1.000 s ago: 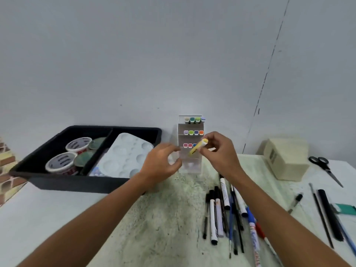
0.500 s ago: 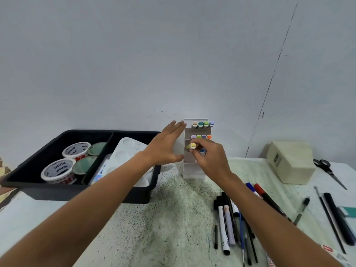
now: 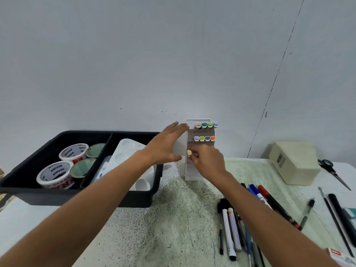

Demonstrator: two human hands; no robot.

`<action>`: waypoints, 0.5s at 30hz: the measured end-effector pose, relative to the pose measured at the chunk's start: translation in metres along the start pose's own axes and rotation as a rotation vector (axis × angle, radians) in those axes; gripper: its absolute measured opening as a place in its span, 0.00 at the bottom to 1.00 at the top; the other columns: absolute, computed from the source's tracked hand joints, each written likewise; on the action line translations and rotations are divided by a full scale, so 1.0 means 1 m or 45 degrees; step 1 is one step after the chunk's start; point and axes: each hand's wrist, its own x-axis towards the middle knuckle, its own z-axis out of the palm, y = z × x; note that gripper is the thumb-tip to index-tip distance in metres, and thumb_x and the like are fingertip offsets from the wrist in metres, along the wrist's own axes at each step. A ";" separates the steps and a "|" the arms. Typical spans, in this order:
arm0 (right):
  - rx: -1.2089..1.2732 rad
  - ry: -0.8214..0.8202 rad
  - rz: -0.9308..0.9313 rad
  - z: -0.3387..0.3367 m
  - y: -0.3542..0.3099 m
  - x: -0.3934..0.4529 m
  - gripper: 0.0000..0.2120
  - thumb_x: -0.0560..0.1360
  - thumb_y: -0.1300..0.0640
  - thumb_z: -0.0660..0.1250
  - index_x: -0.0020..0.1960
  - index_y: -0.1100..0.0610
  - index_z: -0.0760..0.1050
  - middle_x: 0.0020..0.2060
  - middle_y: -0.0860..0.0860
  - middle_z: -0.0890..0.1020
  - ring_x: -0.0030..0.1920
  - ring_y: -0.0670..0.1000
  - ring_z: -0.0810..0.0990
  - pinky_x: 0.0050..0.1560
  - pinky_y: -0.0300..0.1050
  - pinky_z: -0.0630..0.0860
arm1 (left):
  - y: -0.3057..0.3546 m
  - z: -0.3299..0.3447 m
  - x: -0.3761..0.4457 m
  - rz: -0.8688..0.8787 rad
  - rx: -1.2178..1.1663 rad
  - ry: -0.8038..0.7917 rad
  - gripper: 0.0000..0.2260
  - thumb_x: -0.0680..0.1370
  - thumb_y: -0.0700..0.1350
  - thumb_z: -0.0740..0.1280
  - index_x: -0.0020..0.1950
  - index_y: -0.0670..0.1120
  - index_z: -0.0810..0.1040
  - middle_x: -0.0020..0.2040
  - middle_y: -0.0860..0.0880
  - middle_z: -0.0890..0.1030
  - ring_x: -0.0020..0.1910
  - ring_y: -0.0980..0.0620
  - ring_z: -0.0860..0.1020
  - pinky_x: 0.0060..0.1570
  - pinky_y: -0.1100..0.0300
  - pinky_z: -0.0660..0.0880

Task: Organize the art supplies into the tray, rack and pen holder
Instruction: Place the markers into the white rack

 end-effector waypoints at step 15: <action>0.040 0.188 -0.064 -0.001 0.006 -0.010 0.08 0.77 0.51 0.66 0.53 0.49 0.81 0.40 0.50 0.84 0.41 0.55 0.81 0.37 0.42 0.69 | 0.005 0.011 -0.004 -0.118 -0.314 0.094 0.42 0.70 0.46 0.76 0.77 0.49 0.57 0.76 0.50 0.61 0.73 0.51 0.62 0.70 0.53 0.65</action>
